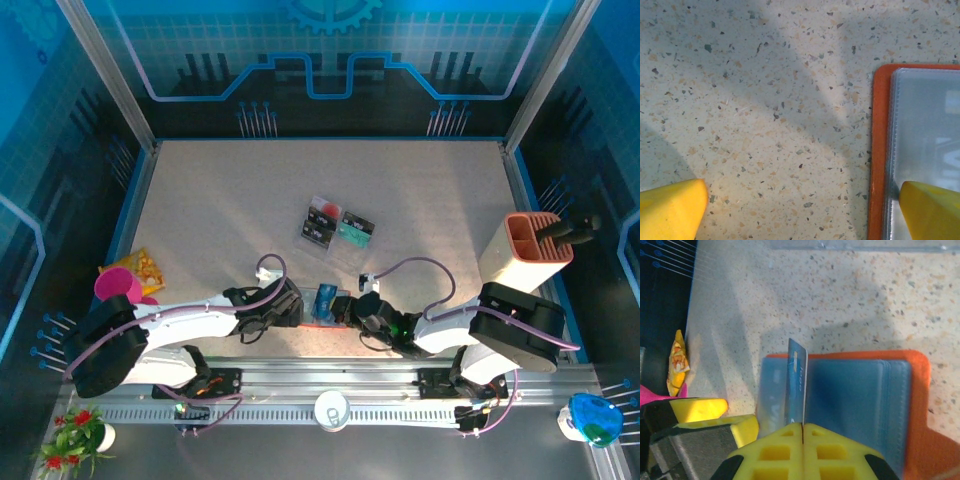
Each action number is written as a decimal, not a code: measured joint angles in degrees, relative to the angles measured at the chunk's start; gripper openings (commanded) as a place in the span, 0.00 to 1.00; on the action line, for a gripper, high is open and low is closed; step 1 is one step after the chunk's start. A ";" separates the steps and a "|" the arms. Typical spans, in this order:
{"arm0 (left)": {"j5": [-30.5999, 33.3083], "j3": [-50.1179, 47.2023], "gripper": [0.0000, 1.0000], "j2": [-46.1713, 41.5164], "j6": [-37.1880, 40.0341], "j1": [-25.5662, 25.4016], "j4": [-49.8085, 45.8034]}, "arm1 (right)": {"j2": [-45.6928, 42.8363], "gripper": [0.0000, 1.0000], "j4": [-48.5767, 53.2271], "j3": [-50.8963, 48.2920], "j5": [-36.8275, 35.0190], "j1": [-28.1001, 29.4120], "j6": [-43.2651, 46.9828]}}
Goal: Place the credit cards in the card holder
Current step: Insert the credit card into the card slot.
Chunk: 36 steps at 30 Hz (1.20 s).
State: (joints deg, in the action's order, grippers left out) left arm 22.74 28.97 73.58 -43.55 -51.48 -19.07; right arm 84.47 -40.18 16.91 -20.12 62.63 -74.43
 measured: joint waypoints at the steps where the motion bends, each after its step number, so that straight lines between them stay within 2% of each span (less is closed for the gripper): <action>1: 0.00 0.00 0.99 0.00 0.00 0.00 0.00 | 0.00 0.00 0.46 0.00 0.11 0.09 -0.22; 11: 0.00 0.00 0.99 0.00 0.00 0.00 0.07 | -0.11 0.00 5.03 0.46 1.05 0.48 -2.45; 36: 0.24 0.00 0.99 0.24 0.00 -0.02 0.13 | 0.96 0.00 6.73 2.47 4.15 0.74 -2.73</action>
State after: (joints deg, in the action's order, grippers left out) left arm 22.98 28.97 73.82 -43.55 -51.51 -18.94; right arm 85.43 -33.45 19.38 -15.97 63.37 -77.17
